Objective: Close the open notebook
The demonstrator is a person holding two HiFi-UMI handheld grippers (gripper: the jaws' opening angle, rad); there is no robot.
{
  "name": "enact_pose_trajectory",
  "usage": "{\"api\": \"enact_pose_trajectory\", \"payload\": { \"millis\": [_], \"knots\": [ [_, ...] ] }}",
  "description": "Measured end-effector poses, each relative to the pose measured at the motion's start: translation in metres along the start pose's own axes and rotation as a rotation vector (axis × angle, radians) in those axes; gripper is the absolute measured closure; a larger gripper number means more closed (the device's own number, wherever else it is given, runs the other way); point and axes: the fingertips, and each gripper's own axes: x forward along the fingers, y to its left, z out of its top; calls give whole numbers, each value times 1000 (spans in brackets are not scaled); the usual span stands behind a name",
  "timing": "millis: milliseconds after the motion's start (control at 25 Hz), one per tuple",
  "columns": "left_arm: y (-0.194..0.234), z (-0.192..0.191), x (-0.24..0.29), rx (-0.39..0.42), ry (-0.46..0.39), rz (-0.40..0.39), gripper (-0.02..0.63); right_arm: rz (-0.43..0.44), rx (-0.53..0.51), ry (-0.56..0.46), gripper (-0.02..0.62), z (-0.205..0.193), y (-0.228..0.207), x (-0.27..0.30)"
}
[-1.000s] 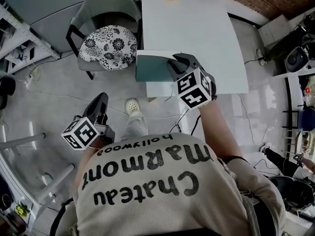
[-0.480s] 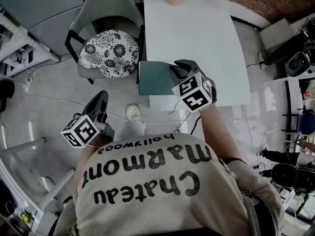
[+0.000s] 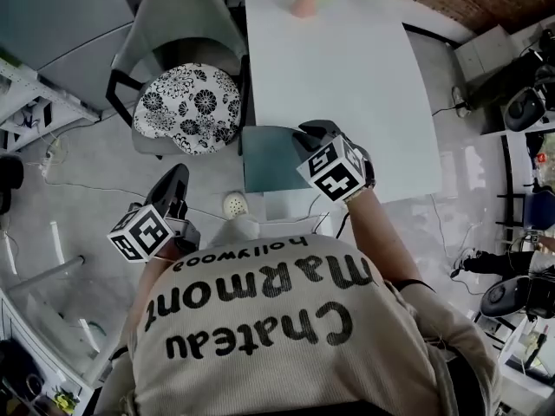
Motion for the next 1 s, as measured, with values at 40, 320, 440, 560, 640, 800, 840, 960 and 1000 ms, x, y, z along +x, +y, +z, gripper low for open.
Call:
{"api": "enact_pose_trajectory", "payload": {
  "millis": [40,320,440,560,640,800,840,960,1000],
  "knots": [
    [0,4,5,1,6,-2,606,10,1,10,518,-1,0,4],
    [-7,28,39,29,56,-29,606,93,17,65,509,-7,-3,27],
    [-5,35,57,35,79,-37,606,102,32,76,506,-8,-9,35],
    [-1,40,75,32,95,-44,606,114,41,82,503,-9,-12,42],
    [0,40,84,29,104,-49,606,127,36,86,500,-11,-12,45],
    [-1,32,95,27,129,-57,606,141,14,79,495,-13,-11,51],
    [-2,32,95,27,128,-53,606,145,15,72,495,-13,-10,52],
    [-3,31,94,36,100,-22,606,160,14,45,497,-14,-11,55],
    [-4,30,92,37,94,-15,606,166,9,39,497,-15,-11,55]
  ]
}}
